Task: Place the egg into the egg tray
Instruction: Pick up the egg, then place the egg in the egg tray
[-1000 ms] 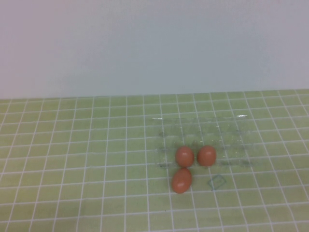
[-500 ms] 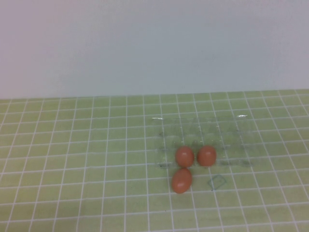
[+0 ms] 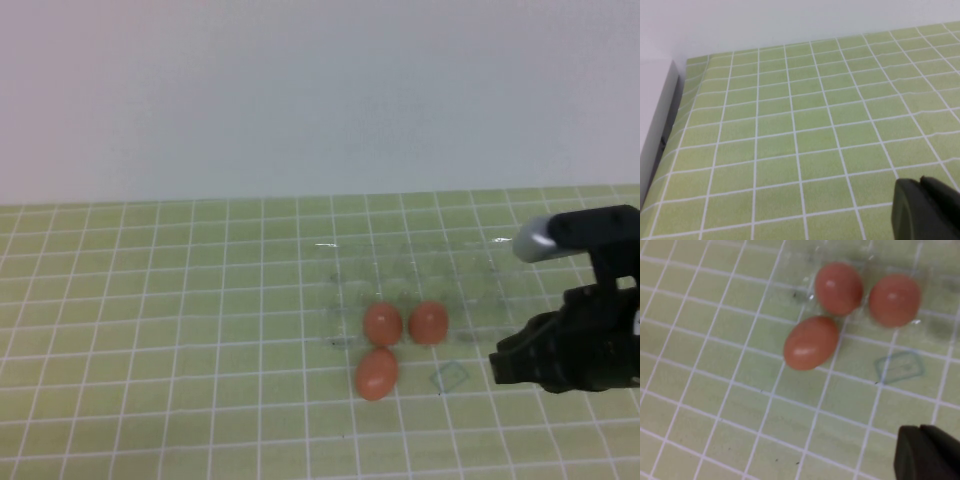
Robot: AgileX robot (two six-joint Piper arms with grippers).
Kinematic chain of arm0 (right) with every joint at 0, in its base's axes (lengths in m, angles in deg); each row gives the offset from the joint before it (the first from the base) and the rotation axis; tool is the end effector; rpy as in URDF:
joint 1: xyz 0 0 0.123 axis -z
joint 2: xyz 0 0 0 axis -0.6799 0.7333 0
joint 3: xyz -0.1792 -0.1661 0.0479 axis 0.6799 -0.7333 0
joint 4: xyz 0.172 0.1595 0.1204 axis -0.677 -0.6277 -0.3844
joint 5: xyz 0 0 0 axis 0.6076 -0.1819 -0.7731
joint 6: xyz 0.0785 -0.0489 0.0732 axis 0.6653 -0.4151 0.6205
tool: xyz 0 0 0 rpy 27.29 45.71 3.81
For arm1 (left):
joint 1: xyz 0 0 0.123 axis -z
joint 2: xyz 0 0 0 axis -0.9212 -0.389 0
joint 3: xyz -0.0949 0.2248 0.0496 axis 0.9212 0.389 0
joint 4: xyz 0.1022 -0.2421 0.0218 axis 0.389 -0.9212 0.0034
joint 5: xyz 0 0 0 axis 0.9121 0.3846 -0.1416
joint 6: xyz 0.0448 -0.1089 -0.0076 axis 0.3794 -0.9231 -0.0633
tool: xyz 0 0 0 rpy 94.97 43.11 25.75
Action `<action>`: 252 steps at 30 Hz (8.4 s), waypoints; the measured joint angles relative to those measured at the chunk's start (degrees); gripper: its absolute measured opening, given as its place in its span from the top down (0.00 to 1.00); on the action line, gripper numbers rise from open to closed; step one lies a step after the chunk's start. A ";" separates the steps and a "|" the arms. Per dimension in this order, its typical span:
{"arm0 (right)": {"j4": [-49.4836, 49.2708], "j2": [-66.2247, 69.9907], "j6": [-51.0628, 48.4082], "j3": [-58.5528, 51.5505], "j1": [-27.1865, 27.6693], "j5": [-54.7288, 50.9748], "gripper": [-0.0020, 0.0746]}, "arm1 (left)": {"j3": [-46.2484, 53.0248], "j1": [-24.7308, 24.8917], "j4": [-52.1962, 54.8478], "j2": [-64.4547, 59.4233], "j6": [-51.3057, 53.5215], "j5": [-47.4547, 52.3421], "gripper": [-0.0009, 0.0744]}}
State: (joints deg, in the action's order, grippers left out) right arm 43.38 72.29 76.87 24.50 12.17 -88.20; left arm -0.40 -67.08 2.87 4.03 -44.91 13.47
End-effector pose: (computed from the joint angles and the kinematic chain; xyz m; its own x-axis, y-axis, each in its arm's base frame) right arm 0.2493 0.1607 0.1899 -0.7558 -0.1733 -0.6315 -0.3930 0.8914 0.2257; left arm 0.1285 -0.0033 0.1714 -0.2157 0.0872 -0.9726 0.0461 0.9958 0.0790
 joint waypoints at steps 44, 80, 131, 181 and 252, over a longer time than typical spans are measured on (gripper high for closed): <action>9.78 41.13 33.65 36.77 -8.48 -18.08 0.21 | 0.00 0.00 0.00 0.00 0.00 0.00 0.99; 14.62 45.34 26.56 40.75 -8.53 -20.02 0.29 | 0.00 0.00 0.00 0.00 0.00 0.00 0.99; 5.79 19.24 2.34 25.45 -11.06 6.08 0.47 | 0.00 0.00 0.00 0.00 0.00 0.00 0.99; -37.83 33.21 -13.36 -2.80 -11.71 72.53 0.47 | 0.00 0.00 0.00 0.00 0.00 0.00 0.99; -30.38 40.41 -11.66 0.33 -8.39 77.70 0.47 | 0.00 0.00 0.00 0.00 0.00 0.00 0.99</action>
State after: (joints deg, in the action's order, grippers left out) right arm 13.00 112.69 65.21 24.83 3.78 -10.50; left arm -0.40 -67.08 2.87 4.03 -44.91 13.47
